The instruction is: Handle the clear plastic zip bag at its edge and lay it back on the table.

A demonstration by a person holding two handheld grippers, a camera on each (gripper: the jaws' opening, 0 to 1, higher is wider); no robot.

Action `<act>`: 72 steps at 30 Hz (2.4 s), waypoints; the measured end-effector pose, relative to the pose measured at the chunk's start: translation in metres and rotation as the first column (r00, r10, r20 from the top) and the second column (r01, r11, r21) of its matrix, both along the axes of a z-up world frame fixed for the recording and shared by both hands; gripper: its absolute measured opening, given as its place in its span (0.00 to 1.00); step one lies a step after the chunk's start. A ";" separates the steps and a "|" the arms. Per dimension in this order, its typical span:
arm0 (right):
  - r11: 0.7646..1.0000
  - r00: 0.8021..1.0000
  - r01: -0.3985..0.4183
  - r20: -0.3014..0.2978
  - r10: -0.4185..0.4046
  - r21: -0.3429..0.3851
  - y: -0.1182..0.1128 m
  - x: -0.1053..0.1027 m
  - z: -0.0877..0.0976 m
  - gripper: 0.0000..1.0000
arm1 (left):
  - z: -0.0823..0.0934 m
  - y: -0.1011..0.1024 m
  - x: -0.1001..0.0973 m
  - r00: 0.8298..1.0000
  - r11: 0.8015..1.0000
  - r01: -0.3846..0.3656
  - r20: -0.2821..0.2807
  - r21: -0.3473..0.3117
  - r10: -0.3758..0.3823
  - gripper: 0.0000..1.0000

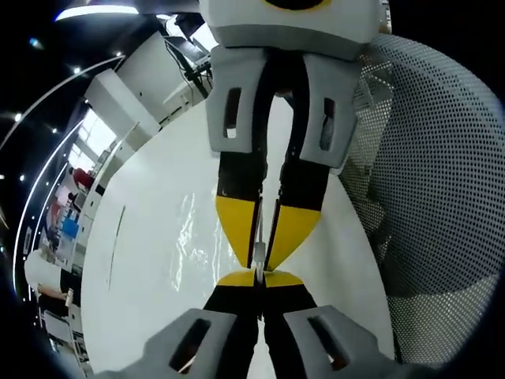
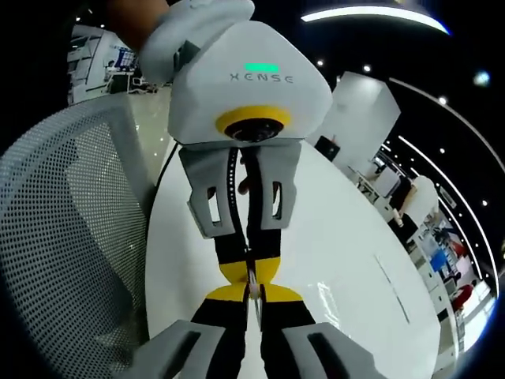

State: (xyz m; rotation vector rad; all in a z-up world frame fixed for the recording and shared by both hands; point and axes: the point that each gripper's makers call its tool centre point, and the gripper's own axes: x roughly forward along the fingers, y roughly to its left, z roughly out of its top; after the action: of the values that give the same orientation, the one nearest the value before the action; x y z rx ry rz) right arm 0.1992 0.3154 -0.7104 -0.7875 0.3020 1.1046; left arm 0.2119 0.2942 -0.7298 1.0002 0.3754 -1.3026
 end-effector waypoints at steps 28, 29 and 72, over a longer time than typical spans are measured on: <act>1.000 1.000 0.004 0.003 -0.004 -0.024 -0.003 -0.001 -0.004 0.00 | -0.002 0.000 0.001 1.000 1.000 0.011 0.000 0.009 -0.011 0.00; 1.000 1.000 0.004 0.003 -0.004 -0.024 -0.003 -0.001 -0.004 0.00 | -0.002 0.000 0.001 1.000 1.000 0.010 0.001 0.008 -0.010 0.00; 0.999 0.999 0.052 0.012 -0.052 -0.017 -0.013 0.005 -0.002 0.00 | 0.005 0.000 0.006 1.000 1.000 -0.009 0.005 -0.029 0.010 0.00</act>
State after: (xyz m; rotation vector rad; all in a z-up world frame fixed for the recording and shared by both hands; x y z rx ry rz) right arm 0.2039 0.3025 -0.7123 -0.7965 0.3210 1.0499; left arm 0.2179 0.2943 -0.7244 0.9764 0.3555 -1.2932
